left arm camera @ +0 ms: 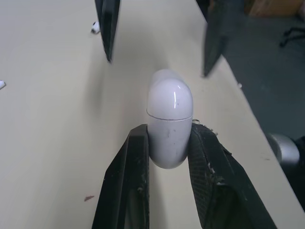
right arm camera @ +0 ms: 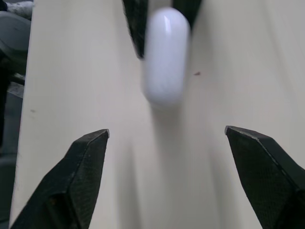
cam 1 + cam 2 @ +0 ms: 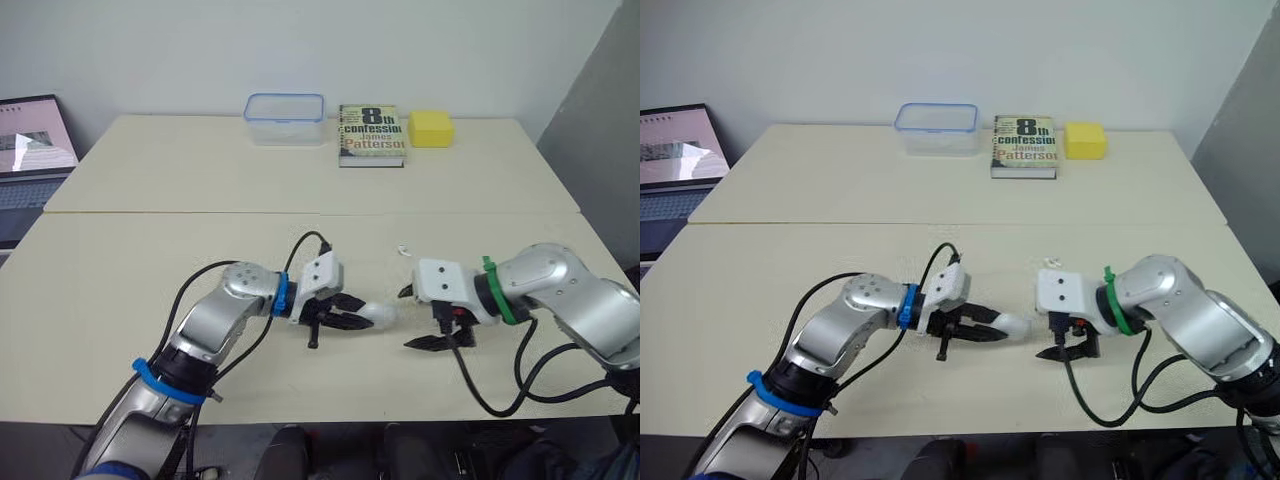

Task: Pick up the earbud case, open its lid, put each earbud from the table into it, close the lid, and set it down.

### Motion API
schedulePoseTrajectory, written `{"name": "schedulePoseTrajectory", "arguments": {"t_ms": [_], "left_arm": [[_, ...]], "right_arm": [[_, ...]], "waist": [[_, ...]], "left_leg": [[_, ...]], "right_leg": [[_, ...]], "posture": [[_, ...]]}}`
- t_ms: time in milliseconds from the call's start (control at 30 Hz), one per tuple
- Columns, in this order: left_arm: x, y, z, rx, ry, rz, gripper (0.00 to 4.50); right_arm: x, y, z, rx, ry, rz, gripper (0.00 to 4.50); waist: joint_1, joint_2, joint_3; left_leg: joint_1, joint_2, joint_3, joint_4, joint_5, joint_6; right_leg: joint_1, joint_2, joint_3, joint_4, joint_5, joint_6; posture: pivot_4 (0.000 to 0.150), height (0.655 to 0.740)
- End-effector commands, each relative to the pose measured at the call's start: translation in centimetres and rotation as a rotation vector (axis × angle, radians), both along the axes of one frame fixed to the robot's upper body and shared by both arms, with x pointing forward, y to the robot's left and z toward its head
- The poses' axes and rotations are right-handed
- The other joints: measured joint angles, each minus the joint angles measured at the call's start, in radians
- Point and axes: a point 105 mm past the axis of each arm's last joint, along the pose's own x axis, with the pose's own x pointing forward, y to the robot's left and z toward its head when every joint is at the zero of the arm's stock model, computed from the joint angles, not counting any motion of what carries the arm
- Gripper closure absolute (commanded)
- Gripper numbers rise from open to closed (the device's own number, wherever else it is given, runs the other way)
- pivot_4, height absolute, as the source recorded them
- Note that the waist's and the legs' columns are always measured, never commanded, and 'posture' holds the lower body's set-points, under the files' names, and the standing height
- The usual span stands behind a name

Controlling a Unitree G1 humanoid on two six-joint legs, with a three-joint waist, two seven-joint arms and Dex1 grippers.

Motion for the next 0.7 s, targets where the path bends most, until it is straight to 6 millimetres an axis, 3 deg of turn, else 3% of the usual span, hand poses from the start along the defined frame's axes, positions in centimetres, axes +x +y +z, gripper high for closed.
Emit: {"name": "schedulePoseTrajectory", "arguments": {"t_ms": [33,167,433,700], "left_arm": [[0.3,2.1,1.0,-0.141,-0.065,0.080,3.76],[-0.6,3.6,0.0,-0.216,-0.032,0.188,3.76],[-1.9,1.9,0.5,-0.294,-0.044,0.224,3.76],[-1.6,1.4,0.5,-0.277,-0.076,0.204,3.76]], "right_arm": [[-0.2,-0.5,2.0,0.065,-0.129,0.075,0.56],[-0.9,0.0,2.5,0.151,-0.189,0.131,0.56],[-0.3,4.2,2.1,0.278,-0.193,0.148,0.56],[0.8,5.7,1.7,0.271,-0.199,0.162,0.56]], "waist": [[0.000,0.000,0.000],[-0.001,0.000,0.000],[0.000,0.000,0.000],[0.000,0.000,0.000]], "left_leg": [[0.001,0.000,0.000,0.000,0.000,0.000],[0.003,0.001,0.001,-0.001,0.000,0.000],[0.006,0.003,0.000,0.000,0.000,0.000],[0.006,0.000,0.000,-0.001,0.000,0.000]], "right_leg": [[0.000,0.000,0.000,0.000,0.000,0.000],[0.001,0.000,0.002,0.001,0.000,0.000],[0.003,-0.001,0.003,0.002,-0.001,0.002],[0.004,-0.001,0.003,0.002,0.000,0.000]], "posture": [[0.150,0.7400],[0.150,0.7400],[0.150,0.7400],[0.150,0.7400]]}}
